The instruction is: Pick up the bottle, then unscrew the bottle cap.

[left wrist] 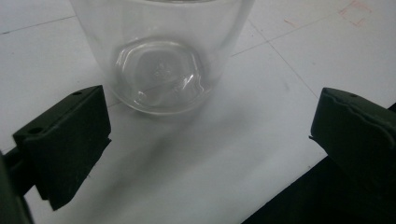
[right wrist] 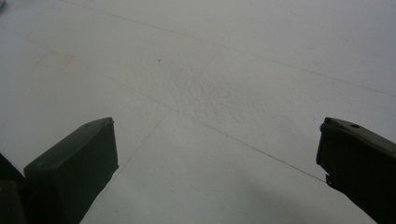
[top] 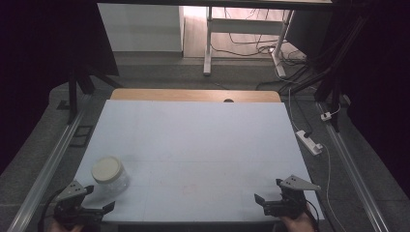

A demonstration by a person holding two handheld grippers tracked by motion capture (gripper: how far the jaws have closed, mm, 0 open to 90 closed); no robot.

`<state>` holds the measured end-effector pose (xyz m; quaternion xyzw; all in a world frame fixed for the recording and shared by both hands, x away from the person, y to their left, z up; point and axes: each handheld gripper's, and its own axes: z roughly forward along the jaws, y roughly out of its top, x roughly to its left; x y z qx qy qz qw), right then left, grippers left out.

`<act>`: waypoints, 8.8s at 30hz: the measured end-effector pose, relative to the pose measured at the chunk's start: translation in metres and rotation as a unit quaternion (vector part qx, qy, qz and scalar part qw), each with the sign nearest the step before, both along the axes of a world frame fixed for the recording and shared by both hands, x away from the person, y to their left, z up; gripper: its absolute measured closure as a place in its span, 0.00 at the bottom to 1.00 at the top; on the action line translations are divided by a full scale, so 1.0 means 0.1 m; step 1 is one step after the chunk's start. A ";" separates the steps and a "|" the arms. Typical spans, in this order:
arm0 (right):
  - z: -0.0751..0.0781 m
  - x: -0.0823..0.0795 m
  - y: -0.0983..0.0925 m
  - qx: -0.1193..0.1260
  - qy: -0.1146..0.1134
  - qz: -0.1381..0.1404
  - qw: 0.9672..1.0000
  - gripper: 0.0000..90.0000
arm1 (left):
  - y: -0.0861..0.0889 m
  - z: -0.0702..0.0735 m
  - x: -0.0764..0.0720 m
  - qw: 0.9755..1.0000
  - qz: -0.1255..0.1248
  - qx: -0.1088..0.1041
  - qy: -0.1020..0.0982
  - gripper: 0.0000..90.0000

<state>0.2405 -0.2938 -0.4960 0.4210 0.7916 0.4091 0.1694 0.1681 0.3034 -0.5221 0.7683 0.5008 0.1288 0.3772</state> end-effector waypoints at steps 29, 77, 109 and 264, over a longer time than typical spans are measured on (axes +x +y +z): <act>-0.01 0.01 0.02 -0.008 0.004 0.011 1.000 0.00 | 0.08 0.04 0.16 0.999 -0.030 -0.019 -0.034 0.00; -0.01 0.01 0.04 -0.015 0.007 0.017 1.000 0.00 | -0.06 -0.10 0.63 0.997 -0.036 0.039 -0.057 0.07; -0.01 0.01 0.05 -0.018 0.007 0.019 1.000 0.00 | -0.10 -0.02 0.63 0.998 -0.033 0.044 -0.041 0.08; 0.57 0.33 1.15 0.051 -0.067 0.175 0.981 0.00 | -2.19 0.66 1.40 0.947 -0.309 0.037 -0.079 0.08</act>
